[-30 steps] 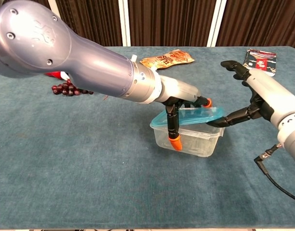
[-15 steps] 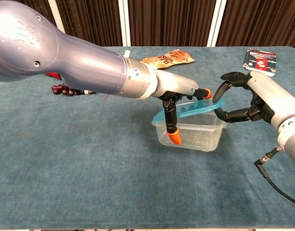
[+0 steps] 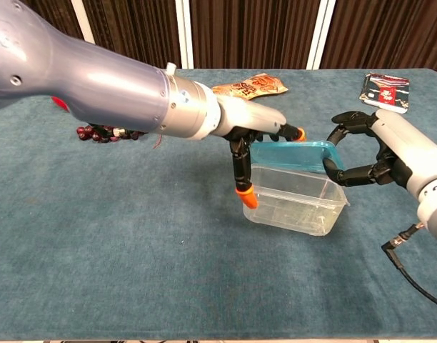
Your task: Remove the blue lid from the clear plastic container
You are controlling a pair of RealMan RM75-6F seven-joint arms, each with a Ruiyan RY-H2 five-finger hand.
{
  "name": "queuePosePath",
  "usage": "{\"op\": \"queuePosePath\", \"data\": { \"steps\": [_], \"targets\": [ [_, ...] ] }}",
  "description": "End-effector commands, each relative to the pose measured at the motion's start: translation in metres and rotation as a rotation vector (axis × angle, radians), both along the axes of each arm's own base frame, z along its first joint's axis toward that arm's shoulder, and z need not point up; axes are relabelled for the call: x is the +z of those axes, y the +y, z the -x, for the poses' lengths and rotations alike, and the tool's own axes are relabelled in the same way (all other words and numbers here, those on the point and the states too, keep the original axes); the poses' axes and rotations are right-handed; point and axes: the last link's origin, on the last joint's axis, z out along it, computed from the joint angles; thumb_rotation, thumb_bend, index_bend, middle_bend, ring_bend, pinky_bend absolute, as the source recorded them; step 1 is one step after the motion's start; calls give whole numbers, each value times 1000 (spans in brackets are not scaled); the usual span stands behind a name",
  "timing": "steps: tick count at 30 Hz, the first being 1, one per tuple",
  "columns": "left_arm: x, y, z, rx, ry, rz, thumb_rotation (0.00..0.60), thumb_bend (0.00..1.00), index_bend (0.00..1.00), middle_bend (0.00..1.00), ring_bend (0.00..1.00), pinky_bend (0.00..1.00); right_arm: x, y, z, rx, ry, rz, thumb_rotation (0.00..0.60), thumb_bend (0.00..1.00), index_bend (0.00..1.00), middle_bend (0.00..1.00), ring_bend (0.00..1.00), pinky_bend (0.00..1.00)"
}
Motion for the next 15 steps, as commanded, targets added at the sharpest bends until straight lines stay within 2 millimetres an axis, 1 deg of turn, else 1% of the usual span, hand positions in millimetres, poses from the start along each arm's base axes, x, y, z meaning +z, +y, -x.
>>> {"op": "queuePosePath", "data": {
  "steps": [1, 4, 8, 15],
  "targets": [
    [10, 2, 1, 7, -22, -15, 600, 0, 0, 0, 0, 79, 2, 0, -1, 2, -6, 4, 600, 668, 669, 155, 0, 0],
    [20, 4, 1, 10, -44, -34, 600, 0, 0, 0, 0, 79, 3, -1, -4, -8, -37, 4, 600, 668, 686, 156, 0, 0],
    [34, 8, 3, 5, -64, -68, 600, 0, 0, 0, 0, 79, 5, -6, -9, -61, -100, 1, 600, 668, 702, 160, 0, 0],
    [56, 15, 11, 22, -101, -111, 600, 0, 0, 0, 0, 79, 16, -26, -12, -104, -117, 45, 600, 667, 709, 163, 0, 0]
  ]
}}
